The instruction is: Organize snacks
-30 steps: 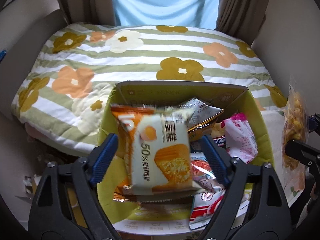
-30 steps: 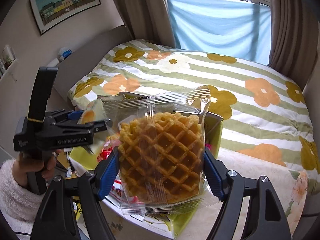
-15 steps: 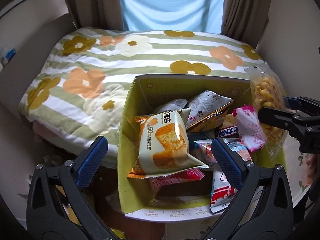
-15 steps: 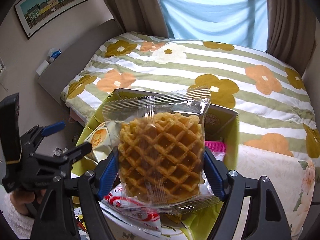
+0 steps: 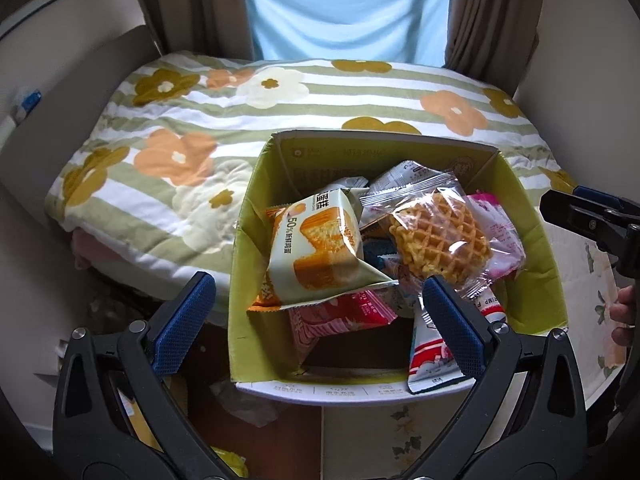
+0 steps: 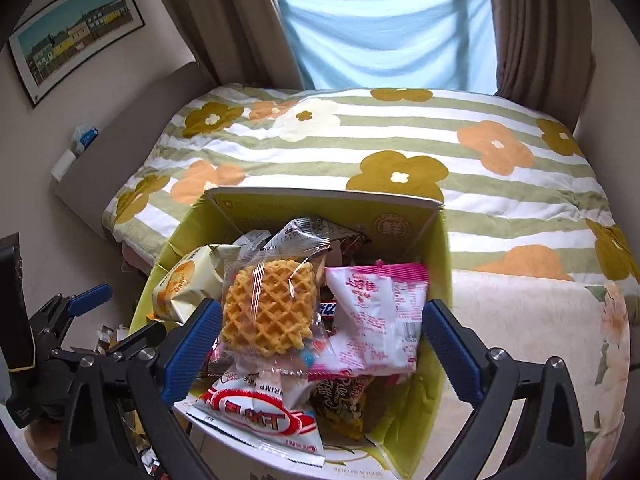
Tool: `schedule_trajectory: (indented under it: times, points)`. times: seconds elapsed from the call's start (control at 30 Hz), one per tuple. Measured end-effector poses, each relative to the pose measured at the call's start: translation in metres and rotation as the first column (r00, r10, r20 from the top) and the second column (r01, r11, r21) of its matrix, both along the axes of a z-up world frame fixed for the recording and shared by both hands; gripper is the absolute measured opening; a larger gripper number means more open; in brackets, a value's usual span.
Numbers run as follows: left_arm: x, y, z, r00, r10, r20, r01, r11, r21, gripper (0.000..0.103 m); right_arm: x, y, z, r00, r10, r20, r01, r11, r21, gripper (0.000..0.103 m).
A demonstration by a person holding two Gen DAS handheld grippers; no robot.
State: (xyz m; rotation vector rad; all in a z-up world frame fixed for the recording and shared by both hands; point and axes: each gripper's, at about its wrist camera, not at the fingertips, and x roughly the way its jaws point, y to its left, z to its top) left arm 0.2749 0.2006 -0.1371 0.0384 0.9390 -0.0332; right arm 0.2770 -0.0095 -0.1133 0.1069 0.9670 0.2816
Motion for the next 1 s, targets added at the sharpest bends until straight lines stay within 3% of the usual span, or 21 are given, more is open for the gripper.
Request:
schedule_trajectory:
  times: [0.3, 0.4, 0.6, 0.83, 1.0]
  points:
    - [-0.077, -0.055, 0.055, 0.988, 0.022, 0.151, -0.023, 1.000, 0.008, 0.103, -0.077, -0.050, 0.053, 0.989, 0.002, 0.146, 0.004, 0.999, -0.036, 0.099]
    - [-0.113, -0.081, 0.082, 0.975, 0.013, 0.222, -0.018, 1.000, 0.017, 0.103, -0.116, -0.074, 0.080, 0.976, -0.018, 0.215, 0.034, 0.997, -0.073, 0.099]
    - [-0.186, -0.122, 0.128, 0.936, 0.013, 0.353, 0.000, 0.999, -0.037, 0.103, -0.195, -0.118, 0.124, 0.936, -0.079, 0.344, 0.116, 0.989, -0.088, 0.099]
    - [-0.259, -0.157, 0.156, 0.880, -0.021, 0.474, 0.050, 0.998, -0.049, 0.103, -0.263, -0.148, 0.140, 0.894, -0.142, 0.424, 0.192, 0.978, -0.077, 0.100]
    - [-0.289, -0.166, 0.157, 0.865, -0.023, 0.501, 0.057, 0.997, -0.053, 0.103, -0.296, -0.159, 0.137, 0.867, -0.188, 0.461, 0.261, 0.960, -0.098, 0.102]
